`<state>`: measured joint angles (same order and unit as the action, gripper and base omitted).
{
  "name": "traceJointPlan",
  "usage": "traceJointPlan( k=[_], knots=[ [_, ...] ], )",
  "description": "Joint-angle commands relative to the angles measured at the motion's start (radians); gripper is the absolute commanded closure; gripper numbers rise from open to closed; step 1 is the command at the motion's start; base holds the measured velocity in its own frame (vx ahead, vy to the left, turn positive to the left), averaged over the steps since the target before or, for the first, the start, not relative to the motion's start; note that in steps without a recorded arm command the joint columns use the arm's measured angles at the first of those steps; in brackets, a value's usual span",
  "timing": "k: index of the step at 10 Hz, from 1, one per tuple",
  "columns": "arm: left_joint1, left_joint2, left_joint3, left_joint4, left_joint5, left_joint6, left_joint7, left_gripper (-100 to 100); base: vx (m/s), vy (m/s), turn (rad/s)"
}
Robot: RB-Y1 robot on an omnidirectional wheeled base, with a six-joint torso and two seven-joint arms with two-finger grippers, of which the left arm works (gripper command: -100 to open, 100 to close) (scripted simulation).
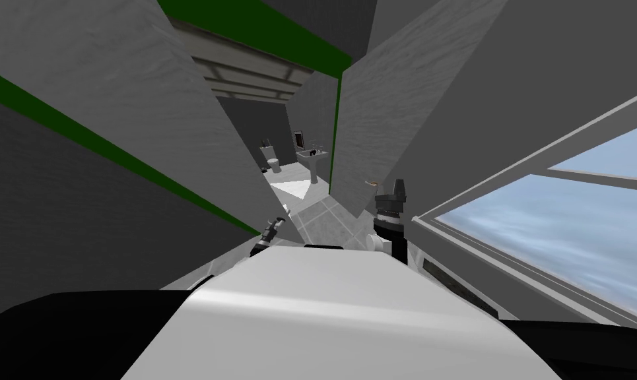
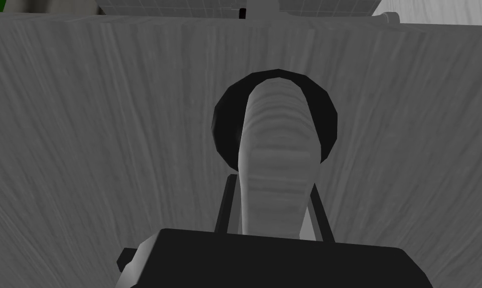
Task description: Pull the door open
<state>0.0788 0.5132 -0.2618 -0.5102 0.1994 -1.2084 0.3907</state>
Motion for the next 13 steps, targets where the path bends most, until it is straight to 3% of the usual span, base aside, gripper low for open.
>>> traceJointPlan(
  k=[1, 3, 4, 6, 8, 13],
  knots=[
    [-0.004, -0.011, -0.029, -0.028, 0.009, 0.026, -0.013, 100, -0.157, 0.058, -0.030],
    [-0.009, -0.012, -0.038, -0.017, 0.015, 0.034, -0.018, 100, -0.082, 0.034, -0.019],
    [-0.009, -0.012, -0.038, -0.032, 0.015, 0.034, -0.018, 100, -0.015, 0.003, 0.013],
    [-0.024, -0.014, -0.066, -0.052, 0.035, 0.060, -0.033, 100, -0.086, 0.053, -0.043],
    [-0.024, -0.014, -0.066, -0.052, 0.035, 0.060, -0.033, 100, -0.056, 0.013, -0.008],
    [-0.061, -0.019, -0.134, -0.096, 0.084, 0.122, -0.070, 100, -0.115, 0.064, -0.035]
  ],
)
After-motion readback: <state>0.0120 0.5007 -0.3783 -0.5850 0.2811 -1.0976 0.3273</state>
